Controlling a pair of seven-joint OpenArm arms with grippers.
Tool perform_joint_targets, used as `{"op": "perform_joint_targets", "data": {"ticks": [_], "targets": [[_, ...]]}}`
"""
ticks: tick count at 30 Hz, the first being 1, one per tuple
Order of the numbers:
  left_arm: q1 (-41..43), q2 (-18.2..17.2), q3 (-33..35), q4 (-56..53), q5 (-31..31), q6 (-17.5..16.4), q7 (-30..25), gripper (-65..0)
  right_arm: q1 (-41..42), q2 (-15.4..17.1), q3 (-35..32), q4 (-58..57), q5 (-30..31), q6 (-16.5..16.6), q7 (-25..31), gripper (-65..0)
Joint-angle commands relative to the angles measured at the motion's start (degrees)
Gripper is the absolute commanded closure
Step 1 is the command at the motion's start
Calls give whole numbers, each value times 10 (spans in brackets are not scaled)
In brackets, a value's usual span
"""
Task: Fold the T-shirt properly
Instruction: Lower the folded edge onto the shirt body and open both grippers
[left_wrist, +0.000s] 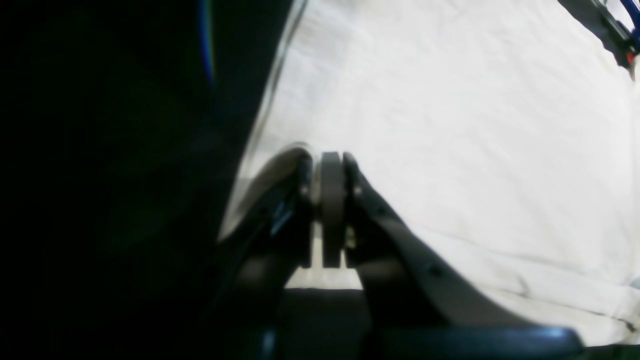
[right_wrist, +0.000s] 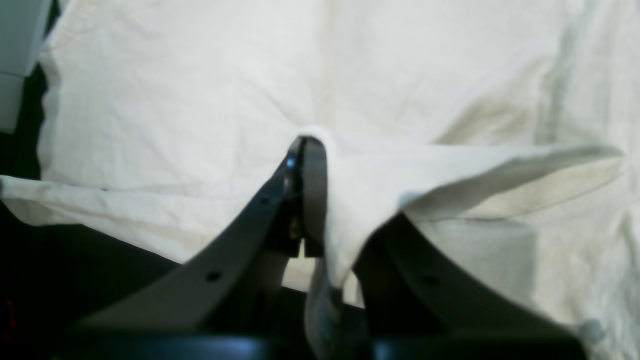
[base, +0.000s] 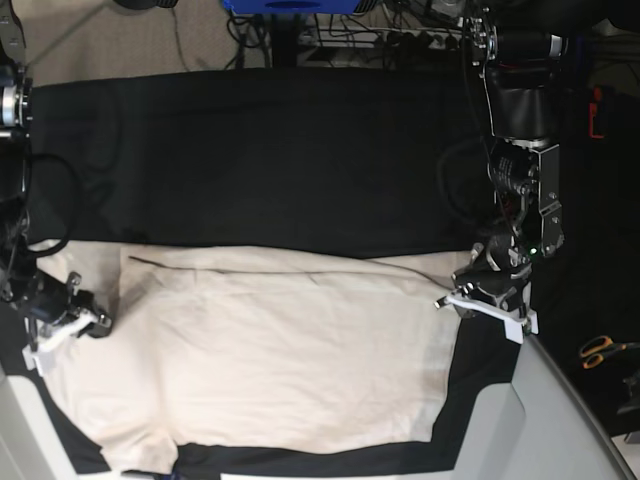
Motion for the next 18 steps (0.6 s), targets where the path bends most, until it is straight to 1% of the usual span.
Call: {"op": "perform_joint_targets", "data": {"ticks": [1,4,9,11,18], "targets": [[-13,-6,13,10,2,-2,-12,0,22,11,2,8,11,5,16,-12],[-13,-7,43,10,26,-2,-12,0,33,11,-4,8,11,5,21,-12],[-13,-7,51,10,31,-2,-12,0,49,13,-36,7,11,5,44,-12],[-15,-7,51,8,31,-2,-12,0,56,13,-42,7,11,5,45,-12],[-44,-7,52,-57,32,-3,-13,0,72,12,-43,-23,11,5,49,-12]]}}
